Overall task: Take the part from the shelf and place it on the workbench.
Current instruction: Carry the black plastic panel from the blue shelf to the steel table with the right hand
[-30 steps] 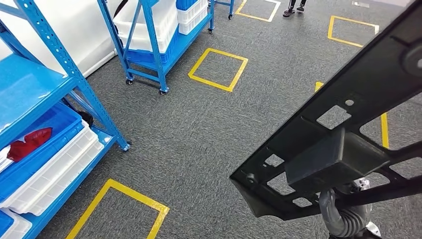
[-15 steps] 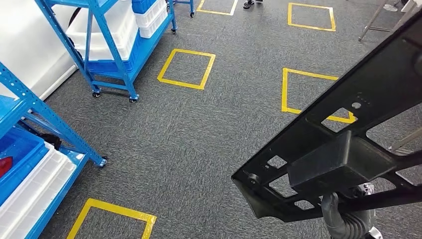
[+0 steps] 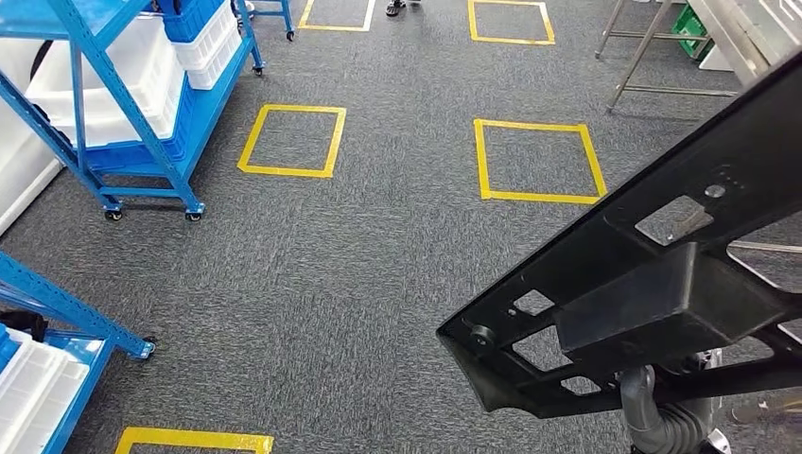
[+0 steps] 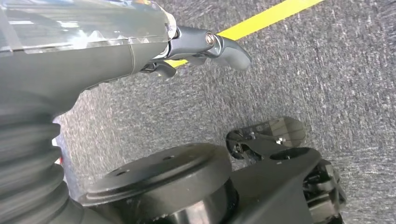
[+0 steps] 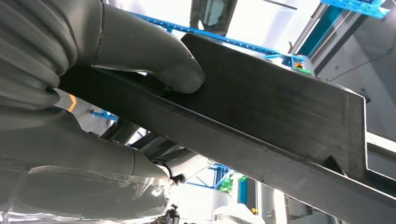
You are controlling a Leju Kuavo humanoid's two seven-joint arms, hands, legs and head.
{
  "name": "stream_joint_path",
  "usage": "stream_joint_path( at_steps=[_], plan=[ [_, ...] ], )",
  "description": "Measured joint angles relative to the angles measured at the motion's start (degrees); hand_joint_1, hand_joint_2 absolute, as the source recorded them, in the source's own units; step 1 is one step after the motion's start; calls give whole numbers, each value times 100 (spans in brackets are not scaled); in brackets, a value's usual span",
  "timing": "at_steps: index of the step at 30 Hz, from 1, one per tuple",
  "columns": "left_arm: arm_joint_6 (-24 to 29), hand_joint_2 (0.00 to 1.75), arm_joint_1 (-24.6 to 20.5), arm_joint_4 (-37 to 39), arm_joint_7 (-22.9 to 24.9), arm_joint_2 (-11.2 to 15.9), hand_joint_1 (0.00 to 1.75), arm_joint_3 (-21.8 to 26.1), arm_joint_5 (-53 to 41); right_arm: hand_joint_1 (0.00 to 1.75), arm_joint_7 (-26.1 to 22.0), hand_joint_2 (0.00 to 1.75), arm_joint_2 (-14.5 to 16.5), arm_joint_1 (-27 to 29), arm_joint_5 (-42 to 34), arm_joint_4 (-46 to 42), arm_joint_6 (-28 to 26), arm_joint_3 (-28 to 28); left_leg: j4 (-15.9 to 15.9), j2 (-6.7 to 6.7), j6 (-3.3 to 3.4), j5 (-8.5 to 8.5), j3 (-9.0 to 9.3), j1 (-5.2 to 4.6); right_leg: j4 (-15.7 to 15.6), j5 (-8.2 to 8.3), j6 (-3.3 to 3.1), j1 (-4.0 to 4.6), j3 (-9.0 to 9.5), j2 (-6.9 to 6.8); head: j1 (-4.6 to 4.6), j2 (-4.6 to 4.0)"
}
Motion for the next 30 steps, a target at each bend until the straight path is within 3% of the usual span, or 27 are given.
stream_joint_path(
  at_steps=[1, 3, 5, 6, 7, 8, 10, 12, 14, 16, 18, 20, 21, 22, 23, 25, 26, 28, 29, 30],
  plan=[
    [3, 175, -1, 0, -7, -3, 0, -1, 1, 175, -3, 175, 4, -2, -5, -4, 10, 0, -40, 76, 33, 24, 22, 5, 127, -80, 23, 4, -64, -136, 0, 0],
    [11, 175, 8, 0, -15, -5, 0, 1, 14, 175, -9, 175, 17, -16, -22, -3, 48, 0, -83, 233, 70, 39, 42, -4, 732, -401, 62, 8, -364, -515, 0, 0],
    [18, 175, 16, 0, -8, -3, 0, 3, 32, 175, -12, 175, 25, -47, -49, 13, 89, 0, -81, 401, 79, 24, 41, -23, 1425, -657, 105, -24, -721, -671, -1, 0],
    [18, 175, 12, 0, -3, -3, 0, 4, 40, 175, -9, 175, 28, -78, -64, 27, 101, 0, -80, 484, 76, 14, 45, -29, 1544, -646, 121, -42, -784, -700, -1, 0],
    [18, 175, 1, 0, -6, -3, 0, 5, 51, 175, -1, 175, 29, -124, -80, 40, 104, 0, -79, 562, 69, 1, 53, -32, 1430, -533, 130, -56, -726, -725, -1, 0],
    [14, 175, -16, 0, -21, -4, 0, 5, 59, 175, 21, 175, 31, -178, -95, 51, 106, 0, -78, 632, 57, -14, 69, -33, 1104, -350, 131, -64, -550, -774, -1, 0],
    [-6, 175, -61, 0, -78, -5, 0, 5, 74, 175, 102, 175, 31, -293, -119, 61, 120, 0, -71, 750, 13, -56, 110, -49, 306, -66, 92, -40, -120, -1008, -1, 0],
    [-29, 175, -110, 0, -127, -6, 0, 5, 81, 175, 184, 175, 31, -393, -145, 65, 140, 0, -67, 846, -48, -98, 142, -71, -57, -12, 13, 13, 65, -1134, -1, 0],
    [-39, 175, -156, 0, -144, -5, 0, 7, 86, 175, 217, 175, 32, -447, -173, 66, 154, 0, -70, 939, -113, -132, 170, -72, -74, -15, -64, 30, 58, -1014, -1, 0],
    [-42, 175, -192, 0, -151, -4, 0, 7, 91, 175, 226, 175, 32, -478, -187, 67, 169, 2, 76, 774, -173, -246, 135, -49, -114, 4, -130, 8, 78, -892, -1, 0],
    [-41, 175, -190, 0, -140, -2, 0, 7, 115, 175, 224, 175, 31, -534, -191, 82, 185, 22, 690, 445, -205, -560, -150, -29, -138, 12, -187, -4, 99, -775, -1, 0],
    [-36, 175, -153, 0, -104, 5, 0, 14, 151, 175, 217, 175, 31, -599, -206, 128, 196, 59, 1492, 317, -217, -847, -587, -26, -134, 5, -216, 8, 104, -628, -1, 0],
    [-31, 175, -137, 0, -88, 12, 0, 17, 166, 175, 215, 175, 31, -635, -224, 161, 198, 74, 1688, 306, -218, -845, -725, -26, -130, 2, -218, 14, 110, -544, -1, 0],
    [-24, 175, -125, 0, -69, 20, 0, 21, 178, 175, 218, 175, 31, -685, -257, 201, 200, 86, 1650, 298, -212, -718, -757, -26, -126, -3, -215, 17, 121, -457, -1, 0],
    [-15, 175, -115, 0, -56, 31, 0, 22, 187, 175, 223, 175, 31, -744, -298, 238, 200, 92, 1378, 264, -200, -490, -676, -25, -120, -9, -207, 17, 136, -371, -1, 0],
    [-3, 175, -88, 0, -31, 55, 0, 25, 191, 175, 236, 175, 31, -865, -381, 304, 202, 98, 563, 42, -163, -41, -375, -9, -92, -32, -173, 22, 150, -214, -1, 0],
    [0, 175, -69, 0, -24, 65, 0, 27, 193, 175, 244, 175, 31, -911, -406, 332, 202, 98, 275, -68, -147, 71, -266, 1, -78, -39, -148, 21, 141, -146, -1, 0],
    [9, 175, -45, 0, -2, 79, 0, 29, 196, 175, 262, 175, 33, -961, -432, 382, 202, 98, 79, -140, -101, 85, -195, -3, -67, -38, -77, 10, 103, -27, -1, 0],
    [16, 175, -43, 0, 15, 84, 0, 29, 194, 175, 276, 175, 36, -967, -445, 401, 204, 98, 68, -82, -65, 96, -188, -9, -77, -30, -35, -6, 87, 27, -1, 0],
    [25, 175, -44, 0, 33, 87, 0, 29, 192, 175, 285, 175, 38, -959, -461, 415, 207, 98, 39, -17, -22, 113, -174, -13, -58, -43, -1, -15, 71, -3, -1, 0]
  ],
)
